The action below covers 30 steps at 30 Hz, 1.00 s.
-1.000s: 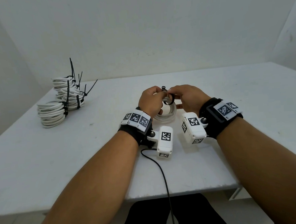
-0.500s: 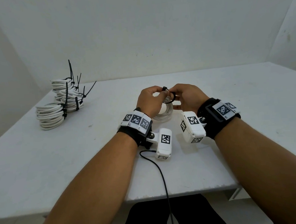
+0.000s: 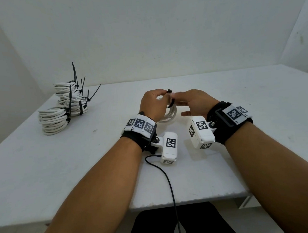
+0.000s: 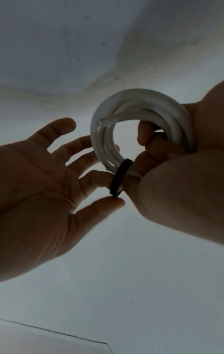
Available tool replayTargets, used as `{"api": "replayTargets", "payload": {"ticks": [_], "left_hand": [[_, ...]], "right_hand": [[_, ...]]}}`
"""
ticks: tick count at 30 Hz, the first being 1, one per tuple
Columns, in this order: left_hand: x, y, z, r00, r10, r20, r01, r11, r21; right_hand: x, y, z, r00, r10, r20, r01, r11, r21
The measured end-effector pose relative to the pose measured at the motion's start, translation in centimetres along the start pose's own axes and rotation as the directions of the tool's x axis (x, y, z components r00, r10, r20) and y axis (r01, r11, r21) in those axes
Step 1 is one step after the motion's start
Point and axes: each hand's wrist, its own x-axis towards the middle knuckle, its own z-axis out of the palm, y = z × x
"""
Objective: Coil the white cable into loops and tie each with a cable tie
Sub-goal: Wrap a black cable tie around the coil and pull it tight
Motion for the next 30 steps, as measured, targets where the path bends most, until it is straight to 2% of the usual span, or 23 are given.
{"api": "replayTargets", "payload": {"ticks": [2, 5, 10, 14, 17, 21, 23, 25, 27, 29, 30], "left_hand": [[-0.2, 0.3, -0.1, 0.999, 0.008, 0.036, -0.007, 1.000, -0.024], [-0.7, 0.8, -0.1, 0.993, 0.064, 0.102, -0.059, 0.997, -0.051], [-0.7, 0.7, -0.2, 0.990, -0.029, 0.138, 0.051, 0.985, -0.165], [-1.2, 1.1, 0.3, 0.972, -0.049, 0.231, 0.106, 0.965, -0.239], [-1.4, 1.1, 0.5, 0.959, -0.045, 0.280, 0.112, 0.967, -0.229], [-1.7, 1.4, 0.9, 0.942, -0.045, 0.332, 0.162, 0.928, -0.335], [-1.8, 1.7, 1.2, 0.948, -0.059, 0.314, 0.170, 0.925, -0.339], [-1.8, 1.7, 1.4, 0.960, -0.060, 0.274, 0.149, 0.937, -0.316], [-1.8, 1.6, 1.3, 0.964, -0.069, 0.256, 0.149, 0.940, -0.307], [-1.8, 1.4, 1.1, 0.961, -0.086, 0.262, 0.169, 0.935, -0.312], [-1.8, 1.4, 1.0, 0.958, -0.091, 0.271, 0.179, 0.931, -0.319]], "right_hand": [[0.0, 0.1, -0.2, 0.999, -0.050, -0.010, 0.049, 0.997, -0.062], [-0.1, -0.1, -0.2, 0.994, -0.081, -0.069, 0.082, 0.997, 0.007], [0.3, -0.1, 0.0, 0.978, -0.076, -0.192, 0.071, 0.997, -0.031], [-0.1, -0.4, -0.2, 0.990, -0.062, -0.126, 0.081, 0.985, 0.151], [-0.5, -0.7, -0.4, 0.990, -0.016, -0.140, 0.059, 0.951, 0.304], [-0.2, -0.8, -1.6, 0.951, 0.061, -0.303, 0.077, 0.903, 0.423], [-0.3, -0.8, -1.9, 0.929, 0.081, -0.361, 0.098, 0.887, 0.451], [-0.3, -0.7, -1.7, 0.939, 0.077, -0.334, 0.098, 0.873, 0.477], [-0.5, -0.6, -1.1, 0.978, 0.047, -0.205, 0.058, 0.877, 0.476], [-0.7, -0.7, -0.6, 0.994, 0.011, -0.106, 0.031, 0.921, 0.389], [-0.8, -0.7, -0.4, 0.995, 0.003, -0.100, 0.032, 0.935, 0.353]]}}
